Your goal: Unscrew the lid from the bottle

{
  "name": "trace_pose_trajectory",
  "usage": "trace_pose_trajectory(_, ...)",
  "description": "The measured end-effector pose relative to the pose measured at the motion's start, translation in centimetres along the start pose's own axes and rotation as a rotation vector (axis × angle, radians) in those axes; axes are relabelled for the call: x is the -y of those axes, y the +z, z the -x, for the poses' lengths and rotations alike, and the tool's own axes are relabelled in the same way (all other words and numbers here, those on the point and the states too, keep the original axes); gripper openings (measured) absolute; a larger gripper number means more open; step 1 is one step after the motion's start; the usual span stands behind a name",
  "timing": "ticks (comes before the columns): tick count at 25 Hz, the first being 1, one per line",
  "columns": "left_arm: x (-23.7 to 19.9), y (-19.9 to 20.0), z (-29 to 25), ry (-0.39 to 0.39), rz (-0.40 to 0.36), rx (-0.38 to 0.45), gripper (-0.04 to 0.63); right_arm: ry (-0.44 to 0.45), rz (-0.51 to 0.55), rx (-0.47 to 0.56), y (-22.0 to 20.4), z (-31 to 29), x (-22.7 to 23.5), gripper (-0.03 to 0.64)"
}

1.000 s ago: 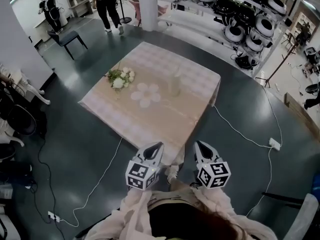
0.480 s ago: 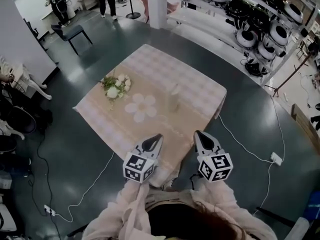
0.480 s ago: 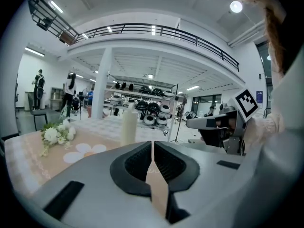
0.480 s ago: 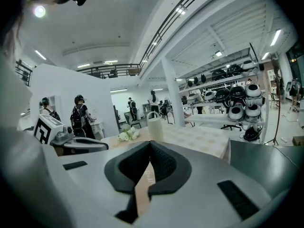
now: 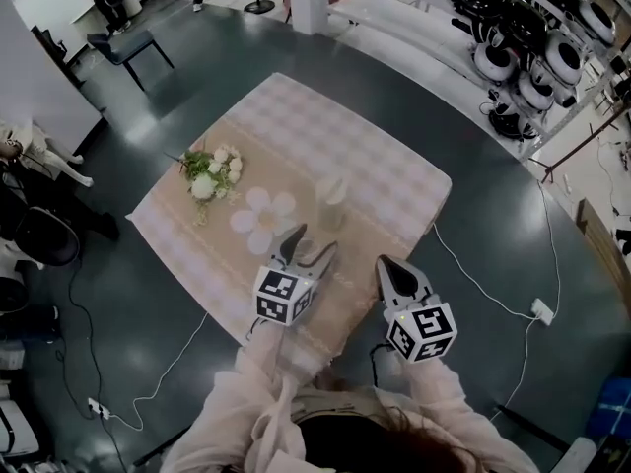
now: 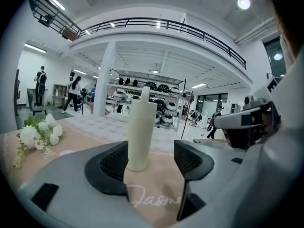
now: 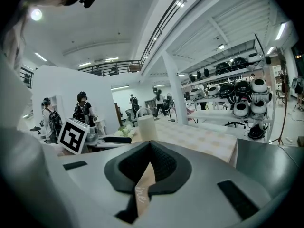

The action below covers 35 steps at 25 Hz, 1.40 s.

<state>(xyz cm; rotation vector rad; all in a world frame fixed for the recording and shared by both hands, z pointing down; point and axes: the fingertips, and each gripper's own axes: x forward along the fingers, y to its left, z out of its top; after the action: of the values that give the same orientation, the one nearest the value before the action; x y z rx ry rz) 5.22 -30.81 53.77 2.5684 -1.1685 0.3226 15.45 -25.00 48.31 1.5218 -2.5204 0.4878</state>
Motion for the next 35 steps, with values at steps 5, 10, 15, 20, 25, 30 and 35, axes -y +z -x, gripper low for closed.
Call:
trace_pose_trajectory(5, -2.4, -0.9, -4.9, 0.005, -0.017, 0.006, 0.347, -0.042, -0.041, -0.023, -1.3, -1.8, 1.9, 0.014)
trace_pose_trajectory(10, -3.3, -0.8, -8.1, -0.017, -0.036, 0.058, 0.356, -0.074, -0.058, -0.056, -2.7, -3.4, 2.8, 0.014)
trace_pose_trajectory(15, -3.3, -0.6, -10.1, -0.04, -0.082, 0.085, 0.356, -0.091, -0.067, -0.063, -3.2, -4.1, 3.1, 0.014)
trace_pose_trajectory(20, -3.7, -0.1, -10.4, -0.002, -0.102, 0.079, 0.313, -0.114, -0.063, -0.056, -3.4, -3.8, 3.1, 0.014)
trace_pose_trajectory(25, -3.7, -0.4, -9.8, -0.004, -0.116, 0.046, 0.314, -0.109, -0.057, -0.047, -3.0, -3.7, 2.6, 0.014)
trace_pose_trajectory(30, -2.7, 0.1, -8.4, -0.028, -0.145, 0.05, 0.314, -0.101, -0.038, -0.031, -2.4, -3.2, 1.9, 0.014)
trace_pose_trajectory(35, -1.4, 0.7, -5.8, -0.055, -0.14, 0.055, 0.314, -0.072, -0.02, -0.01, -1.6, -2.4, 0.4, 0.014)
